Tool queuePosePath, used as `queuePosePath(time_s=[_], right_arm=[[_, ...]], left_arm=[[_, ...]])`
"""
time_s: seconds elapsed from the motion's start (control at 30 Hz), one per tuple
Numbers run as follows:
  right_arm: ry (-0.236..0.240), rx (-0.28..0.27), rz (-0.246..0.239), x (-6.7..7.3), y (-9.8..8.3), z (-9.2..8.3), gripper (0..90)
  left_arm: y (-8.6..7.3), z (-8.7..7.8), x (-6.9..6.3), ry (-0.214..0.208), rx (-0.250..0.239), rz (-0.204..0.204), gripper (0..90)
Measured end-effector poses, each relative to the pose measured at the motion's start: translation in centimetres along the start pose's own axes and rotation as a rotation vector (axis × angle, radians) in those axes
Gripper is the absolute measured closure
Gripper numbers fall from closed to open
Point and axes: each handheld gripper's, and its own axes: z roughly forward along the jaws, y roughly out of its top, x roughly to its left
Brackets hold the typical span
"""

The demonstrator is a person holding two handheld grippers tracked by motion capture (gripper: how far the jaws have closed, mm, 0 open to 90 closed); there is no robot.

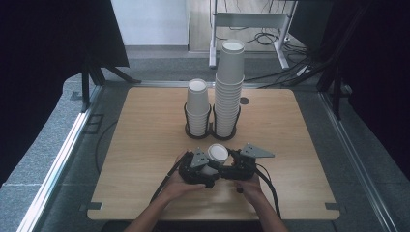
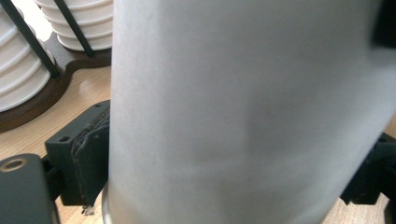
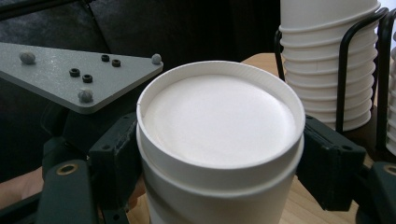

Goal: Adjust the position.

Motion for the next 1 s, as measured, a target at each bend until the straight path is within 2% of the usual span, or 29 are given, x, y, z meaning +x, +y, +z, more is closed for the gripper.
queuePosePath(time_s=[0.33, 0.5, 0.57, 0.83, 0.9, 1.0], right_arm=[[0.010, 0.025, -0.009, -0.1, 0.0, -0.1, 22.1], [0.001, 0.039, -0.024, -0.2, 0.3, -0.1, 17.7], [0.015, 0.035, -0.040, -0.2, 0.8, -0.4, 14.4], [-0.005, 0.009, -0.076, -0.8, 2.6, -2.6, 12.9], [-0.009, 0.034, -0.096, -0.9, 2.8, -2.9, 12.9], [-0.025, 0.122, -0.171, -1.4, 3.6, -3.1, 12.5]], left_arm=[[0.1, 0.0, 0.0, 0.008, 0.040, 0.041, 11.4], [0.4, -0.2, 0.4, 0.033, 0.066, 0.061, 11.7], [0.5, -0.3, 0.6, 0.048, 0.073, 0.068, 11.7], [1.2, -0.3, 0.9, 0.075, 0.079, 0.096, 11.7], [1.6, -0.4, 1.0, 0.092, 0.093, 0.122, 11.7], [2.2, -0.5, 1.1, 0.121, 0.112, 0.170, 11.7]])
